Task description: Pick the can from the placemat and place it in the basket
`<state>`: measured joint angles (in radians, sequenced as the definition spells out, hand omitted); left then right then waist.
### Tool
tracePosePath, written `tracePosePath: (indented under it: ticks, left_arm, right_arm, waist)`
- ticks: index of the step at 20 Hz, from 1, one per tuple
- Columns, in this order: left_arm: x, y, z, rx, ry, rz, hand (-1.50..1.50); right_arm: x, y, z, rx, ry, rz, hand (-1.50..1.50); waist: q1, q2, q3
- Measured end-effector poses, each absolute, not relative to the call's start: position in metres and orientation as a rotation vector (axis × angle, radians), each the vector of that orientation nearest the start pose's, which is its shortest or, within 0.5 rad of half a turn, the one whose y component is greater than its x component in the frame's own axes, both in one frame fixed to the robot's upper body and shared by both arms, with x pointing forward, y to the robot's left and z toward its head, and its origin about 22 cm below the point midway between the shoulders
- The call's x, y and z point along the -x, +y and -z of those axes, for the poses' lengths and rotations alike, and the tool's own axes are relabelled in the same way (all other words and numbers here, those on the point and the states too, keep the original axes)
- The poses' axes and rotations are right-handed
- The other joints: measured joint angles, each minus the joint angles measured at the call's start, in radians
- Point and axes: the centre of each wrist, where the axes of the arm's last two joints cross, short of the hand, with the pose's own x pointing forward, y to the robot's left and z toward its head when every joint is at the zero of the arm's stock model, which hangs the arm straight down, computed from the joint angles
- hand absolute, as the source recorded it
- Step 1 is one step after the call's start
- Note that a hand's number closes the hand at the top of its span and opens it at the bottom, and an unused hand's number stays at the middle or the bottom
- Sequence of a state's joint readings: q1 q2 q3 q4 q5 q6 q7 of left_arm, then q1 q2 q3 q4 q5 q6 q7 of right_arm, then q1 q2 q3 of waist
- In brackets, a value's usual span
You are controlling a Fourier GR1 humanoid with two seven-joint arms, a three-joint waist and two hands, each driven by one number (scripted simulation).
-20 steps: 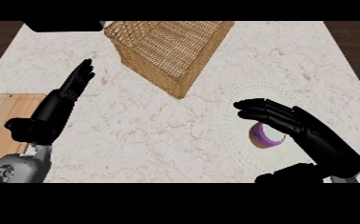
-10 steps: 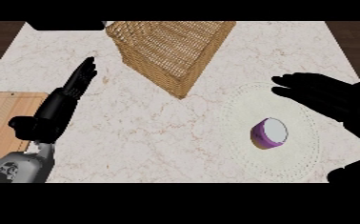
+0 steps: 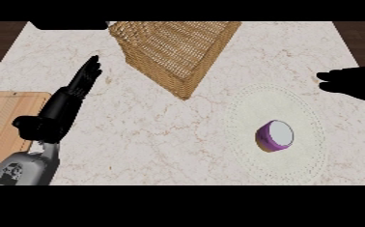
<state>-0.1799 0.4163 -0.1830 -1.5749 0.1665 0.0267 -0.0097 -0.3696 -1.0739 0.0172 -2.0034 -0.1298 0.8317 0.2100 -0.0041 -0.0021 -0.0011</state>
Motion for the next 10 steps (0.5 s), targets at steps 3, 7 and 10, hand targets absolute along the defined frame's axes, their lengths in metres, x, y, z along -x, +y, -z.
tracePosePath:
  ticks: [3, 7, 10]
  left_arm:
    - [-0.277, 0.263, -0.055, -0.04, -1.688, 0.376, 0.0]
    - [-0.285, 0.267, -0.066, -0.041, -1.693, 0.379, 0.0]
    - [-0.279, 0.265, -0.066, -0.04, -1.697, 0.384, 0.0]
  right_arm:
    - [-0.237, -0.303, -0.29, 0.357, -1.35, -1.679, -1.5]
    - [-0.24, -0.31, -0.284, 0.356, -1.36, -1.663, -1.5]
    - [-0.242, -0.31, -0.267, 0.338, -1.368, -1.628, -1.5]
  waist:
    - [0.001, 0.001, 0.0]
    - [0.002, 0.001, 0.001]
    - [0.005, 0.001, 0.001]
